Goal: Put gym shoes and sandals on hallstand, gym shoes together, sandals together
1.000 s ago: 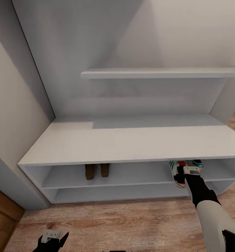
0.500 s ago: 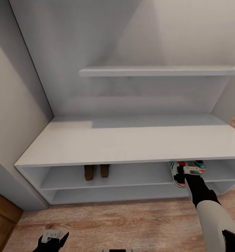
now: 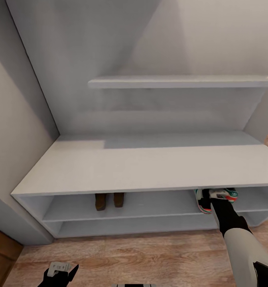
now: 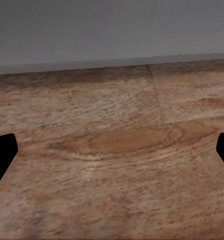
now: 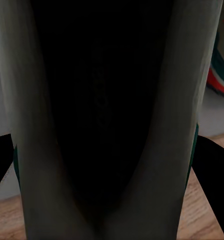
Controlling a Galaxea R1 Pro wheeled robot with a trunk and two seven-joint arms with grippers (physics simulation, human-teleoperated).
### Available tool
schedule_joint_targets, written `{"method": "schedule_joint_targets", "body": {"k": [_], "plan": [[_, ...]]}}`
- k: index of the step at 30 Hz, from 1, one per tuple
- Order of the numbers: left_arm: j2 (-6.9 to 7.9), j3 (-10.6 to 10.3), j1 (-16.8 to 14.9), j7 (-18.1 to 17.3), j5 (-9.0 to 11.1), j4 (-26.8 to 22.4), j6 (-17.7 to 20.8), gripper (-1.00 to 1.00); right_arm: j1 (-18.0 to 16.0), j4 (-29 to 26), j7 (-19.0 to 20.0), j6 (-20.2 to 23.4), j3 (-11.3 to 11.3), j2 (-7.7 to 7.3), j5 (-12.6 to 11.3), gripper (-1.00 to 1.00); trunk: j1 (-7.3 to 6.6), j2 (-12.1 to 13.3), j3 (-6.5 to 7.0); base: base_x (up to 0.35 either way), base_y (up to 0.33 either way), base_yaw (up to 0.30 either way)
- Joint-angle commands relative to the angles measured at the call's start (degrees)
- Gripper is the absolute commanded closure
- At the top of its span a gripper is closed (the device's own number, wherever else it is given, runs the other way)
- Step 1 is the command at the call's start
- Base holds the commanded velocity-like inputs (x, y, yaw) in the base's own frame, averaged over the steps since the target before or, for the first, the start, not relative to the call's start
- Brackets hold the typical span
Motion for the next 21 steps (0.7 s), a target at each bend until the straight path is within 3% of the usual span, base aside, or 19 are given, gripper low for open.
{"method": "schedule_joint_targets", "body": {"k": [1,21], "plan": [[-0.04,0.5,0.0,-0.4,-0.3,0.0,-0.2,-1.00,0.0,-0.1,0.3,0.2,-0.2,0.03,0.4,1.00,-0.01,0.0,-0.05,0.027,0.000,0.000],[0.01,0.4,0.0,-0.4,-0.4,0.0,-0.2,-1.00,0.0,0.0,0.3,0.3,-0.2,0.03,0.4,1.00,-0.01,0.0,-0.05,0.062,0.000,0.000]]}}
